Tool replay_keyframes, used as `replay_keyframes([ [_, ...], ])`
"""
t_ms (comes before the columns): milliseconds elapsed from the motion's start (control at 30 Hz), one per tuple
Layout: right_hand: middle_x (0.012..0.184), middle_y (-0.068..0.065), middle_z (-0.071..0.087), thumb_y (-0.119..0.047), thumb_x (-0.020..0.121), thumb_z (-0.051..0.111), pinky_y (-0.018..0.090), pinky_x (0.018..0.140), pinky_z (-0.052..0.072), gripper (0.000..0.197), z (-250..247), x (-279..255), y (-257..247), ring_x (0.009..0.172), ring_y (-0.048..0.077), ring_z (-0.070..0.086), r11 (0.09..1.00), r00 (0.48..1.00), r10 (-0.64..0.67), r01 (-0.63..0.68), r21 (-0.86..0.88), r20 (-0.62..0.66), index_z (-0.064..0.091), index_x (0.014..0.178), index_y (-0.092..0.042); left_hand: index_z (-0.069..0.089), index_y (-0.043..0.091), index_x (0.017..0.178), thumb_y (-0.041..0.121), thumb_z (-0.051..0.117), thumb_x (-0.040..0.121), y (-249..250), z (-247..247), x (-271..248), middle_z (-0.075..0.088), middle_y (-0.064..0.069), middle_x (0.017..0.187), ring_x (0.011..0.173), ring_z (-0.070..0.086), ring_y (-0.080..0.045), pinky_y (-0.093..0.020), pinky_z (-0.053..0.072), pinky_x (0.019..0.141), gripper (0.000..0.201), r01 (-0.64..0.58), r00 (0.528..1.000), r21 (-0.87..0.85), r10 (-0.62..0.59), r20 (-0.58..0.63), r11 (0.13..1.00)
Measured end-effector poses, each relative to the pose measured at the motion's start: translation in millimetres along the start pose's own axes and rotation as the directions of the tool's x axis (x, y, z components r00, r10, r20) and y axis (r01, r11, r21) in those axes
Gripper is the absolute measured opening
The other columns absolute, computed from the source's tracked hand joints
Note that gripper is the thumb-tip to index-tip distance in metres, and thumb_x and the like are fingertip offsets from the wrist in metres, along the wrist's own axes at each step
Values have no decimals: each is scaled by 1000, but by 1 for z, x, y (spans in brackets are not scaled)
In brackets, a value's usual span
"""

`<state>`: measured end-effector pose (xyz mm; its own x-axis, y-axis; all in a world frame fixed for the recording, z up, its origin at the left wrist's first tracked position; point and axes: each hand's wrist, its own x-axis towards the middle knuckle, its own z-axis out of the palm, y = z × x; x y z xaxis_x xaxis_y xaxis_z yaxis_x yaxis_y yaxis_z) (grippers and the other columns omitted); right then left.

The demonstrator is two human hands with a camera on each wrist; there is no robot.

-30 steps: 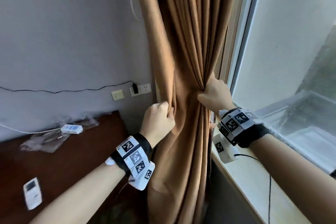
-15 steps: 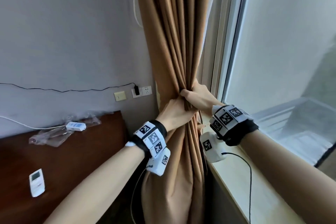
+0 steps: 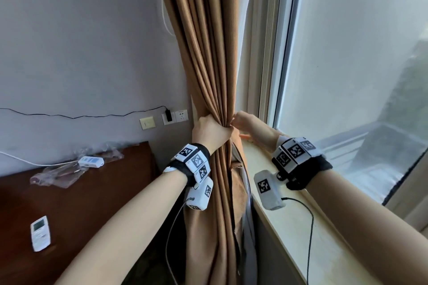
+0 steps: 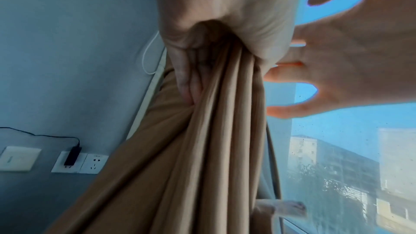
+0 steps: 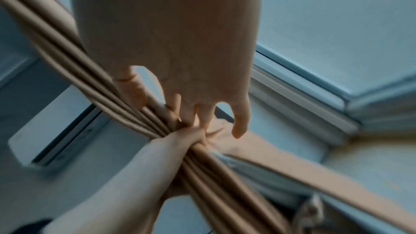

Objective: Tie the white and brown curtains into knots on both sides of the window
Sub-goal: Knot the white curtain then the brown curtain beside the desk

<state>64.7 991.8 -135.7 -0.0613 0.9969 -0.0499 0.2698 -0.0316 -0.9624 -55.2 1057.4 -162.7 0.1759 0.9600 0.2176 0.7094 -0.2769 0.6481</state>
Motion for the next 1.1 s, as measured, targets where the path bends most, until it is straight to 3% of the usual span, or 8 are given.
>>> replay_keyframes([
  [133, 113, -3, 68, -14, 88, 52, 34, 88, 47, 31, 2, -5, 29, 91, 9, 63, 999, 976, -37, 41, 15, -212, 60, 117, -23, 69, 15, 110, 58, 57, 65, 4, 0, 12, 71, -10, 107, 105, 64, -30, -37, 54, 89, 64, 26, 997, -17, -25, 77, 1000],
  [233, 79, 4, 74, -33, 76, 68, 36, 72, 59, 24, 6, -8, 57, 70, 14, 72, 973, 916, 16, -107, -205, -401, 62, 89, -14, 67, 12, 114, 63, 56, 65, 6, -1, 20, 68, -13, 115, 110, 62, -32, -36, 51, 94, 72, 32, 994, 8, -33, 102, 999],
  [367, 83, 3, 68, -58, 74, 67, 36, 72, 58, 46, 37, -7, 93, 80, 20, 67, 797, 931, 177, -325, -509, -318, 64, 86, -14, 61, 8, 122, 54, 57, 75, 6, 2, 25, 62, -18, 124, 116, 57, -36, -39, 48, 99, 66, 21, 991, 61, -29, 128, 998],
  [533, 83, 10, 64, -35, 82, 53, 34, 70, 53, 26, 72, 4, 113, 81, 31, 63, 798, 905, 59, -296, -525, -422, 46, 65, -18, 56, 7, 127, 45, 56, 84, 0, 2, 32, 58, -18, 128, 120, 54, -36, -38, 45, 101, 57, 34, 985, 107, -51, 165, 994],
  [633, 92, 17, 63, -22, 88, 45, 34, 73, 48, 18, 82, 5, 106, 87, 35, 62, 798, 883, 45, -314, -515, -468, 54, 77, -11, 54, 6, 128, 41, 54, 86, -5, -2, 33, 56, -19, 131, 121, 53, -36, -38, 44, 102, 55, 34, 979, 124, -58, 195, 992],
  [767, 72, 10, 57, -22, 92, 43, 24, 57, 40, 32, 67, 9, 75, 69, 27, 58, 902, 893, 101, -268, -339, -438, 48, 62, -11, 56, 8, 127, 42, 52, 85, -6, -12, 29, 59, -18, 127, 116, 56, -36, -40, 47, 99, 54, 5, 974, 183, -46, 222, 983],
  [933, 54, 6, 47, -3, 88, 41, 18, 41, 40, 18, 78, 12, 68, 40, 14, 44, 927, 919, 297, -214, 307, -258, 50, 73, -9, 59, 6, 120, 45, 49, 85, -6, -24, 31, 65, -16, 115, 101, 64, -34, -39, 54, 89, 53, -36, 954, 254, -43, 296, 966],
  [1100, 98, 19, 68, 5, 87, 46, 16, 59, 48, 23, 94, 15, 78, 79, 13, 65, 910, 979, 177, -126, 395, -96, 68, 89, -1, 57, 5, 102, 32, 48, 95, -9, -34, 28, 60, -7, 82, 62, 63, -23, -29, 55, 61, 29, 11, 905, 158, -76, 418, 987],
])
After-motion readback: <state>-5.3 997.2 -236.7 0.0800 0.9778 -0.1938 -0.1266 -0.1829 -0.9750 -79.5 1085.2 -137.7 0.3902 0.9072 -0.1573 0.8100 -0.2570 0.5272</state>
